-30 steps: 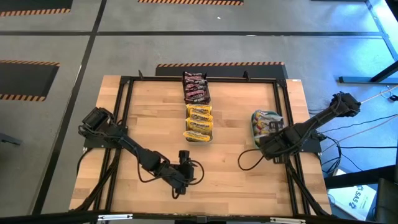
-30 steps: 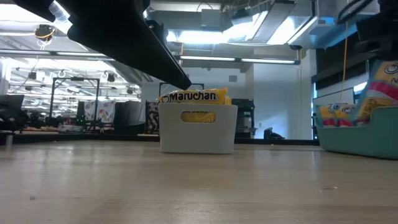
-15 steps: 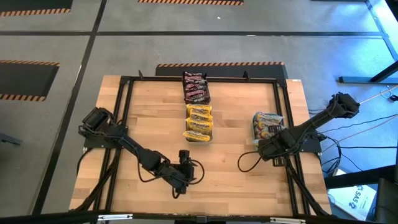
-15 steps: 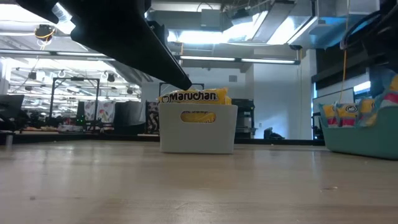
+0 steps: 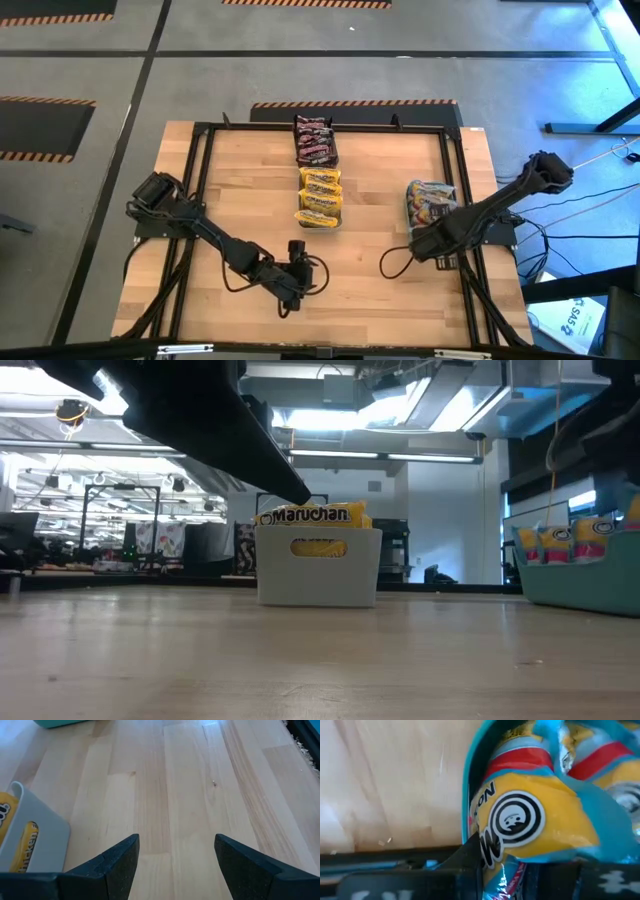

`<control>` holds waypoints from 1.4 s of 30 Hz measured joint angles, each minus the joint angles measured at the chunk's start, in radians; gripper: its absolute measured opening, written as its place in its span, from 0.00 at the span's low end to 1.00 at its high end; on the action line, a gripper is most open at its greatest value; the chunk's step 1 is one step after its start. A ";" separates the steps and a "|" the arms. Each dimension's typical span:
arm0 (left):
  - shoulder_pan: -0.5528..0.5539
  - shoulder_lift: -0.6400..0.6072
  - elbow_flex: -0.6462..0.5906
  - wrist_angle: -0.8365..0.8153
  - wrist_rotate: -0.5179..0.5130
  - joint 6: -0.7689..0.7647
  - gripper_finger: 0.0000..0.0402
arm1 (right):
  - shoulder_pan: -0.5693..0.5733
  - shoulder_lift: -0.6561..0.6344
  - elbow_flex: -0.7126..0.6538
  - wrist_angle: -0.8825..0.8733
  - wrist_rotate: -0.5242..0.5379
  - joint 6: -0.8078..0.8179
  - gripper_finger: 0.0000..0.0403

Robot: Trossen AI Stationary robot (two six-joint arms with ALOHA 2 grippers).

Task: Sort Maruchan noodles

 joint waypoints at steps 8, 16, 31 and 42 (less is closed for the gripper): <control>0.000 0.000 0.000 0.000 0.000 0.000 0.64 | 0.000 0.062 -0.010 0.106 0.114 0.059 0.17; 0.000 0.000 0.000 0.001 0.000 -0.007 0.64 | 0.001 0.064 -0.010 0.108 0.168 0.162 0.34; -0.012 -0.177 0.004 -0.167 -0.038 0.023 0.57 | 0.002 0.036 0.296 -0.028 0.247 0.228 0.55; 0.008 -0.414 -0.200 -0.234 -0.047 0.077 0.30 | -0.036 -0.187 0.093 0.484 0.387 -0.016 0.37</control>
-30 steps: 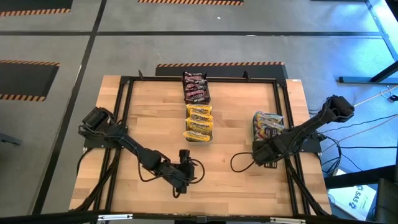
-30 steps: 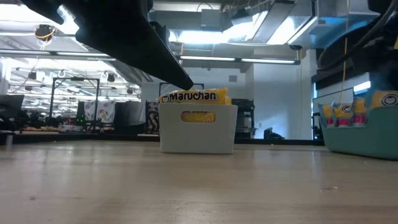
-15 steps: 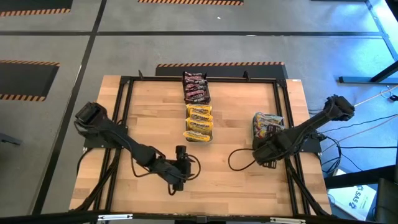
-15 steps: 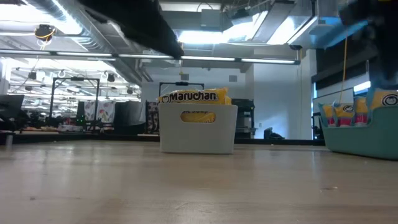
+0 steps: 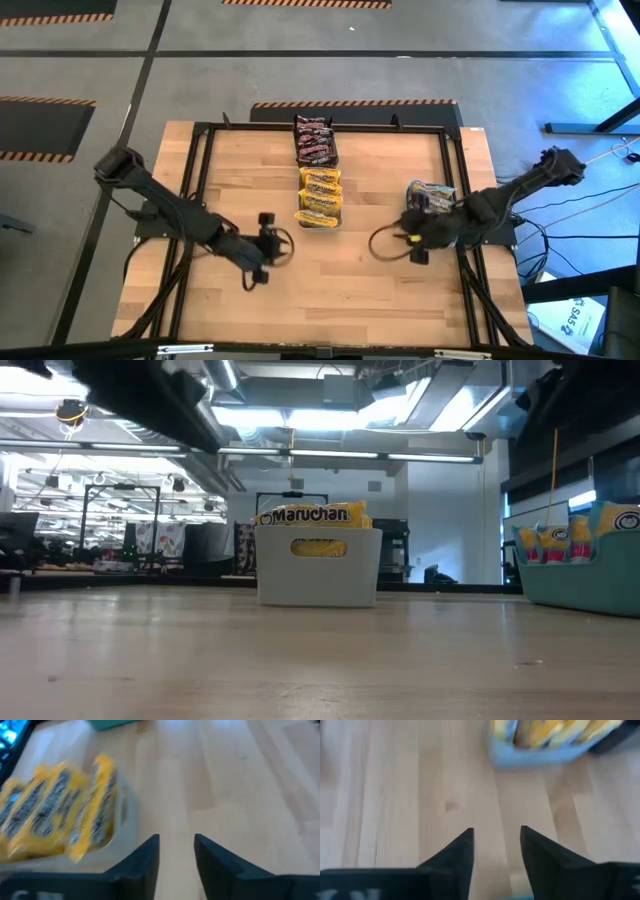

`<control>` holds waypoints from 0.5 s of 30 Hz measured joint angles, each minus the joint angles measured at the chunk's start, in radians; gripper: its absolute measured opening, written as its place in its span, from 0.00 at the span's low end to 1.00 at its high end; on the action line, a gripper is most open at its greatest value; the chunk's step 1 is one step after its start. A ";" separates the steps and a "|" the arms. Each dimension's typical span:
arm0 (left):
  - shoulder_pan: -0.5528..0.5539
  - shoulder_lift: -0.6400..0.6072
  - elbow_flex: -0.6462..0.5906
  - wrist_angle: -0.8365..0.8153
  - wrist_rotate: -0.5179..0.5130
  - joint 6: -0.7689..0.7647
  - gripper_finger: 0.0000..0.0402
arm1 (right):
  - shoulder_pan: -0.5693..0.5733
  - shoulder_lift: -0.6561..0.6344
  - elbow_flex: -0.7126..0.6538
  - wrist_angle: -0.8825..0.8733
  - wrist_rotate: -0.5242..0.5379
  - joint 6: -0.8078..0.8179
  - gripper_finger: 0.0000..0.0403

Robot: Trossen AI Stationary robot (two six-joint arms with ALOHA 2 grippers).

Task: Sort Maruchan noodles

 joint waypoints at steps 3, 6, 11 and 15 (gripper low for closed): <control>0.044 -0.109 -0.115 0.094 0.028 0.013 0.22 | -0.019 -0.116 -0.109 0.171 0.024 -0.064 0.29; 0.108 -0.217 -0.228 0.207 0.106 0.047 0.14 | -0.047 -0.234 -0.220 0.347 0.010 -0.138 0.22; 0.238 -0.366 -0.379 0.391 0.243 0.128 0.04 | -0.102 -0.402 -0.371 0.544 -0.054 -0.256 0.11; 0.376 -0.466 -0.465 0.476 0.336 0.154 0.01 | -0.167 -0.510 -0.450 0.627 -0.083 -0.315 0.03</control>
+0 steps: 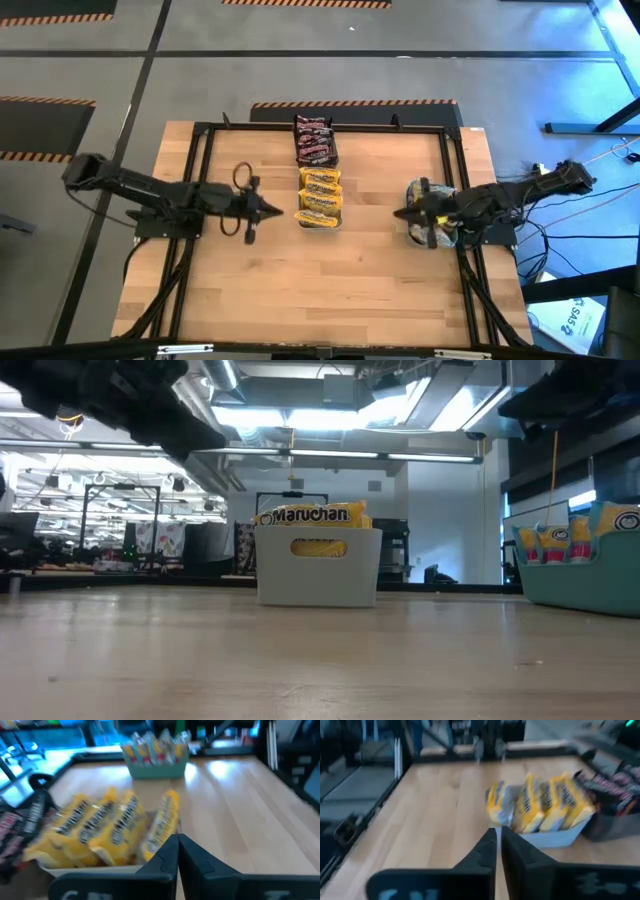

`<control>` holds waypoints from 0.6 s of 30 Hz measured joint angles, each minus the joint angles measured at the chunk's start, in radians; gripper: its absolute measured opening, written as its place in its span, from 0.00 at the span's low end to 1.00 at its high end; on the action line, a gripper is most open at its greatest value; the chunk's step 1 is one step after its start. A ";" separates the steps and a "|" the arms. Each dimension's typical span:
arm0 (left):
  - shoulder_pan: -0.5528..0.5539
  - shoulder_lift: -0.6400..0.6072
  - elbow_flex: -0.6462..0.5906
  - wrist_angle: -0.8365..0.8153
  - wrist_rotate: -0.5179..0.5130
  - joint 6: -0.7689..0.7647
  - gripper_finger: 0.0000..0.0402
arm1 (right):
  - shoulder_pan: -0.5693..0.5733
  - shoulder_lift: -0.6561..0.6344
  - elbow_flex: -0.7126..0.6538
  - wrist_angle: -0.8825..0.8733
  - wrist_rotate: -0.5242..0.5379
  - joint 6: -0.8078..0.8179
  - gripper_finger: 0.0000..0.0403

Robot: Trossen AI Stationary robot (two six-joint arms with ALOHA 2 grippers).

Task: Sort Maruchan noodles

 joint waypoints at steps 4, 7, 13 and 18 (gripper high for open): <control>0.114 -0.103 -0.083 0.091 0.075 -0.028 0.00 | -0.047 -0.129 -0.097 0.127 0.000 -0.022 0.01; 0.140 -0.185 -0.138 0.108 0.095 -0.032 0.01 | -0.053 -0.229 -0.182 0.186 -0.012 -0.046 0.02; 0.171 -0.366 -0.227 0.120 0.038 -0.017 0.01 | -0.053 -0.452 -0.278 0.233 0.025 -0.085 0.03; 0.198 -0.507 -0.309 0.126 0.038 -0.022 0.01 | -0.053 -0.574 -0.324 0.246 0.026 -0.115 0.03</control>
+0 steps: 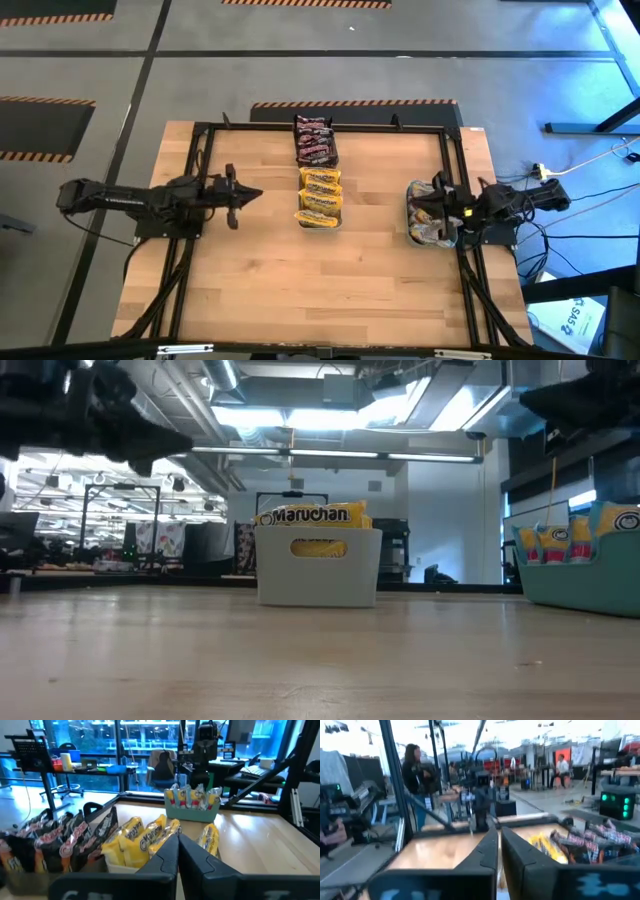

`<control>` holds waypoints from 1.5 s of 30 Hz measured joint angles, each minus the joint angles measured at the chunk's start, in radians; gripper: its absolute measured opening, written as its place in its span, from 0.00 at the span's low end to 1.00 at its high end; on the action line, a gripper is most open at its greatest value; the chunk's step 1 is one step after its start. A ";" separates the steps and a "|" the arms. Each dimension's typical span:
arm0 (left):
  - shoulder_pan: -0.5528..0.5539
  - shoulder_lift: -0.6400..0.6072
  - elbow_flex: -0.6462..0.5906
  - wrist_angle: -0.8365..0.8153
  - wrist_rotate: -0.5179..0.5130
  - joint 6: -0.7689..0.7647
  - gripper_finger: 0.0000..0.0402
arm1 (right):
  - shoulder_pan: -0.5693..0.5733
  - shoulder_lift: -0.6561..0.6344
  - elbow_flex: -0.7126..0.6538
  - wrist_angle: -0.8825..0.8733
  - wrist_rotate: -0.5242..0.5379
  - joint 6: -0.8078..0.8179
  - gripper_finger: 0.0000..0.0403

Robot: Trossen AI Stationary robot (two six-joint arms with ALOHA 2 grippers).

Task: Sort Maruchan noodles

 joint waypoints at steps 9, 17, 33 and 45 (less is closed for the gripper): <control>0.017 -0.175 -0.079 -0.065 0.036 -0.054 0.00 | 0.000 0.001 -0.101 0.118 -0.009 0.008 0.03; 0.017 -0.271 -0.079 -0.125 -0.022 -0.049 0.03 | 0.000 0.005 -0.125 0.102 -0.006 0.105 0.03; 0.016 -0.409 -0.079 -0.279 -0.201 -0.104 0.03 | 0.000 0.006 -0.125 0.057 -0.009 0.105 0.03; 0.016 -0.409 -0.079 -0.277 -0.221 -0.108 0.03 | 0.000 0.006 -0.125 0.059 -0.009 0.105 0.03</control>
